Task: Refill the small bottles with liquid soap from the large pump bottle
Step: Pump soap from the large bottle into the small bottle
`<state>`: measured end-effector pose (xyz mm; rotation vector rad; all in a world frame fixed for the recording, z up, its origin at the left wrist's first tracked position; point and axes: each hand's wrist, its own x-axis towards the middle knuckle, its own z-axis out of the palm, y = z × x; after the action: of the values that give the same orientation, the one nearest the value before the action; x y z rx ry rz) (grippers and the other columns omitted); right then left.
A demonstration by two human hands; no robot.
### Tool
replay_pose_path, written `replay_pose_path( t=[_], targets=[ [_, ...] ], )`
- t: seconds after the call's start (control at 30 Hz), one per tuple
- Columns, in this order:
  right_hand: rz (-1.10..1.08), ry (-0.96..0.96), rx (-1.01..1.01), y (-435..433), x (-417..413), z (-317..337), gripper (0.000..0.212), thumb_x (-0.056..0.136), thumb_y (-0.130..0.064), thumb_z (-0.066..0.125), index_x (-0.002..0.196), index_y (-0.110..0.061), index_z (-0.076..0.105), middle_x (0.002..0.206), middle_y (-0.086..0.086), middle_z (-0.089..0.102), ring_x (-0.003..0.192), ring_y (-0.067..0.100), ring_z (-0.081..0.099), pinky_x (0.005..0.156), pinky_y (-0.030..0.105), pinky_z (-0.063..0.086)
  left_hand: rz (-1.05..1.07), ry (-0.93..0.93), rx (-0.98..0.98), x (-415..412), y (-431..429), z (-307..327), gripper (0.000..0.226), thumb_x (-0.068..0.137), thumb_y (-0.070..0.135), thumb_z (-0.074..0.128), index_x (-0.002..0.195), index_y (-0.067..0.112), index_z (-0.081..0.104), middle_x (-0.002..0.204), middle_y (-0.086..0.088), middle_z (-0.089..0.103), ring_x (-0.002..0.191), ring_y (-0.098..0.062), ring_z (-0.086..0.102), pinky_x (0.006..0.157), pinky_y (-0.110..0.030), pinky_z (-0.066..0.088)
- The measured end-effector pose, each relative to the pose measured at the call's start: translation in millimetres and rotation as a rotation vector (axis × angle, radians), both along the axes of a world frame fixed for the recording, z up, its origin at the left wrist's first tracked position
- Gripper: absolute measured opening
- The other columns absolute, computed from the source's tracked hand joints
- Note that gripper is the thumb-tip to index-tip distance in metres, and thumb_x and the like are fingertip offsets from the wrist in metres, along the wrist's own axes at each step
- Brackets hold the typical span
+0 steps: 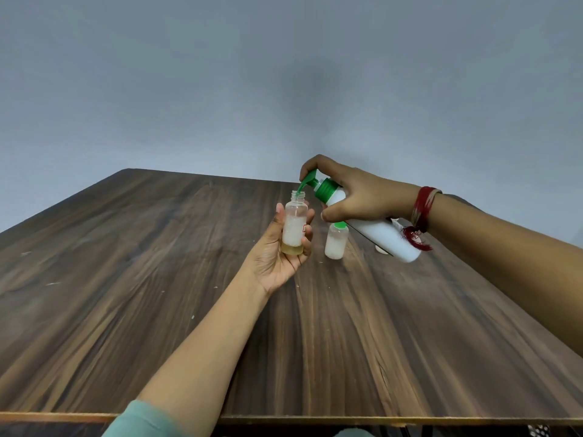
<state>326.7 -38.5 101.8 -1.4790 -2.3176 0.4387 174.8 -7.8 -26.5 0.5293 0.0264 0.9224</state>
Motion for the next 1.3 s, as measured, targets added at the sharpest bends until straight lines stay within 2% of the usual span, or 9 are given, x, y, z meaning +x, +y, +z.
replay_pose_path(
  t=[0.13,0.3,0.43,0.5,0.7,0.83,0.97,1.17,1.3],
  targets=[
    [0.005,-0.004,-0.006,0.1,-0.9,-0.1,0.063,0.064,-0.028,0.06,0.122,-0.04,0.039,0.093,0.002,0.06,0.069,0.015,0.058,0.058,0.025,0.049,-0.003,-0.03,-0.016,-1.2,0.4,0.4,0.076,0.042,0.026,0.097,0.107,0.006,0.063,0.095,-0.01,0.069,0.067,-0.016,0.066,0.05,-0.025,0.056],
    [0.036,-0.016,0.006,2.4,-1.2,-3.7,0.076,0.065,-0.03,0.06,0.132,-0.049,0.031,0.123,0.005,0.056,0.087,0.027,0.063,0.075,0.041,0.057,0.012,-0.042,-0.037,-1.9,1.0,1.7,0.079,0.039,0.025,0.097,0.108,0.007,0.062,0.094,-0.01,0.07,0.066,-0.016,0.066,0.05,-0.025,0.056],
    [0.03,0.006,-0.01,2.1,0.0,-1.6,0.068,0.064,-0.026,0.06,0.126,-0.041,0.037,0.094,0.0,0.059,0.072,0.019,0.059,0.061,0.029,0.05,0.016,-0.037,-0.034,-1.9,0.9,1.8,0.075,0.038,0.025,0.097,0.104,0.006,0.066,0.094,-0.01,0.07,0.066,-0.017,0.066,0.05,-0.025,0.056],
    [0.02,0.013,-0.021,1.5,0.6,-0.5,0.063,0.064,-0.026,0.06,0.121,-0.04,0.039,0.086,-0.002,0.058,0.068,0.016,0.058,0.058,0.027,0.048,0.014,-0.022,-0.029,-1.6,0.0,1.4,0.077,0.039,0.026,0.097,0.105,0.006,0.065,0.094,-0.01,0.07,0.066,-0.016,0.066,0.05,-0.025,0.056],
    [0.014,0.027,-0.03,1.6,-1.1,-0.6,0.058,0.064,-0.027,0.06,0.116,-0.039,0.04,0.092,0.003,0.06,0.073,0.019,0.06,0.06,0.03,0.051,0.012,-0.001,-0.014,-1.9,-1.1,1.2,0.082,0.039,0.028,0.097,0.108,0.005,0.061,0.092,-0.009,0.07,0.067,-0.015,0.066,0.051,-0.024,0.056],
    [0.015,0.044,-0.041,1.9,-2.1,-3.1,0.065,0.064,-0.025,0.06,0.124,-0.039,0.038,0.092,0.002,0.059,0.07,0.018,0.058,0.058,0.028,0.049,0.009,-0.035,-0.026,-2.3,1.3,1.0,0.08,0.04,0.026,0.097,0.109,0.006,0.061,0.094,-0.009,0.07,0.066,-0.015,0.066,0.051,-0.025,0.057],
    [0.036,0.067,-0.031,2.4,-3.1,-6.1,0.073,0.065,-0.023,0.06,0.13,-0.045,0.035,0.117,0.009,0.058,0.079,0.028,0.06,0.066,0.035,0.053,0.011,-0.047,-0.043,-2.8,4.2,0.2,0.084,0.04,0.027,0.097,0.113,0.008,0.059,0.096,-0.008,0.071,0.067,-0.015,0.066,0.05,-0.025,0.055],
    [0.03,0.078,-0.054,3.2,-2.0,-5.6,0.066,0.065,-0.022,0.06,0.125,-0.038,0.038,0.089,0.003,0.057,0.068,0.018,0.056,0.058,0.028,0.048,0.017,-0.037,-0.049,-2.5,4.0,0.0,0.086,0.04,0.027,0.097,0.114,0.008,0.059,0.096,-0.009,0.071,0.067,-0.016,0.066,0.05,-0.025,0.055],
    [0.004,0.055,-0.045,2.7,-2.2,-3.5,0.06,0.063,-0.025,0.059,0.119,-0.037,0.04,0.086,-0.002,0.057,0.066,0.014,0.055,0.056,0.025,0.046,0.017,-0.02,-0.038,-1.5,1.8,0.1,0.086,0.039,0.027,0.097,0.114,0.007,0.058,0.094,-0.01,0.07,0.067,-0.016,0.065,0.05,-0.025,0.055]
  ],
)
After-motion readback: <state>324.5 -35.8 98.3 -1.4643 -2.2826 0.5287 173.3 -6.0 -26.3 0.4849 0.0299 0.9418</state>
